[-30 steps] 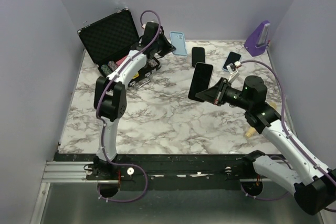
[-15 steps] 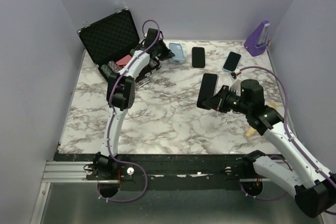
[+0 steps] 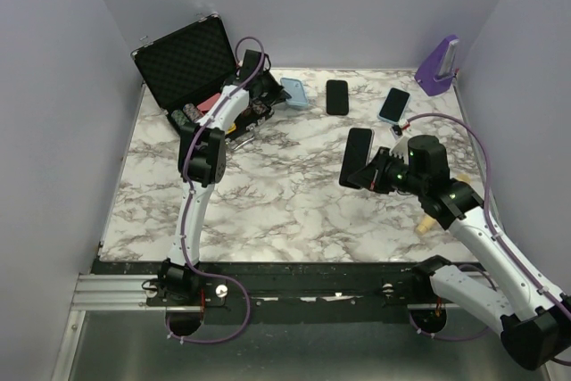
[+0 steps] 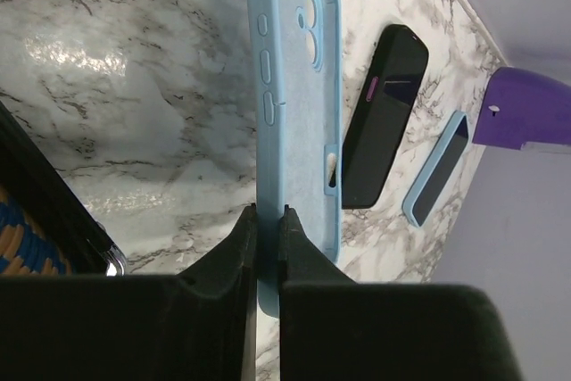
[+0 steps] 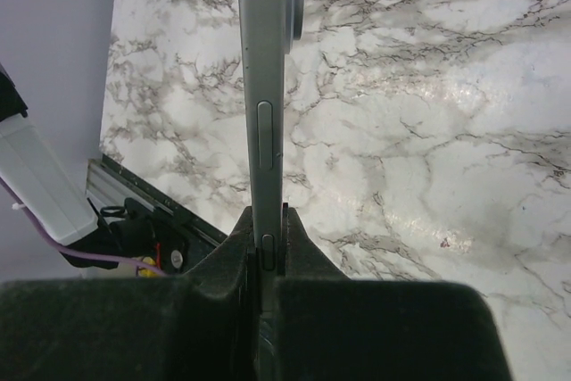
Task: Take the phone out of the phone case
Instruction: Place the phone case at the center of the board, then place the phone at the center of the board.
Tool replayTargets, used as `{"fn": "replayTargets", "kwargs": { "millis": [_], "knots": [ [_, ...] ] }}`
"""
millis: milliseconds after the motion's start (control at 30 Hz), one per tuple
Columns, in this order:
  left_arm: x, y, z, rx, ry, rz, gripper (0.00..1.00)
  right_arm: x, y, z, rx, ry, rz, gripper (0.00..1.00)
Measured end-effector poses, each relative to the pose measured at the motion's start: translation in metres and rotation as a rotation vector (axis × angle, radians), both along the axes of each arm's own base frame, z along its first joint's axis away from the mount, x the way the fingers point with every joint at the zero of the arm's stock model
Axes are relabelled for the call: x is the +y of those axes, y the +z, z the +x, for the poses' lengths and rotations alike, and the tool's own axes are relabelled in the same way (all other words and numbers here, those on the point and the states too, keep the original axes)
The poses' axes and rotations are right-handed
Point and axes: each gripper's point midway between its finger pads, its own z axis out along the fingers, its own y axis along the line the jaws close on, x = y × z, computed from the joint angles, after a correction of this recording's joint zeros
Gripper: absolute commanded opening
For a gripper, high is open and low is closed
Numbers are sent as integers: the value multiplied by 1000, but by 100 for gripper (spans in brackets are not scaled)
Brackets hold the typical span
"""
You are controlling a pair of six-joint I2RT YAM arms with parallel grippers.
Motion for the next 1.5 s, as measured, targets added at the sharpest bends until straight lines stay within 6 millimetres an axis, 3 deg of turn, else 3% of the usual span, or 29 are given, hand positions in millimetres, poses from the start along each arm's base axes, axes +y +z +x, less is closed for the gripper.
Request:
{"fn": "replayTargets", "kwargs": {
  "millis": [100, 367, 433, 567, 767, 867, 967, 1100, 1233, 1400, 1500],
  "knots": [
    [-1, -4, -2, 13, -3, -4, 40, 0, -1, 0, 2, -2, -2, 1],
    [2, -26, -17, 75, -13, 10, 54, 2, -14, 5, 59, -8, -18, 1],
    [4, -24, -22, 82, -16, 13, 63, 2, -21, 8, 80, -16, -35, 1],
    [11, 4, -37, 65, -26, 21, 68, -2, -38, 16, 114, -41, -88, 1],
    [25, 83, -58, -64, -49, 26, 70, -11, -63, 30, 165, -75, -152, 1],
    [31, 121, -85, -130, -71, 21, 71, 0, -78, 35, 198, -13, -127, 1],
    [36, 148, -126, -214, -96, -18, 76, 21, -99, 29, 248, 104, -66, 1],
    [41, 151, -200, -238, -131, -80, 76, 51, -126, 15, 305, 239, -38, 1],
    [30, 167, -243, -299, -216, -128, 80, 78, -141, 9, 316, 324, -4, 3],
    [30, 185, -308, -412, -305, -157, 84, 92, -151, 24, 296, 322, 43, 6],
    [37, 198, -327, -481, -326, -150, 84, 96, -161, 28, 308, 318, 60, 6]
  ]
}}
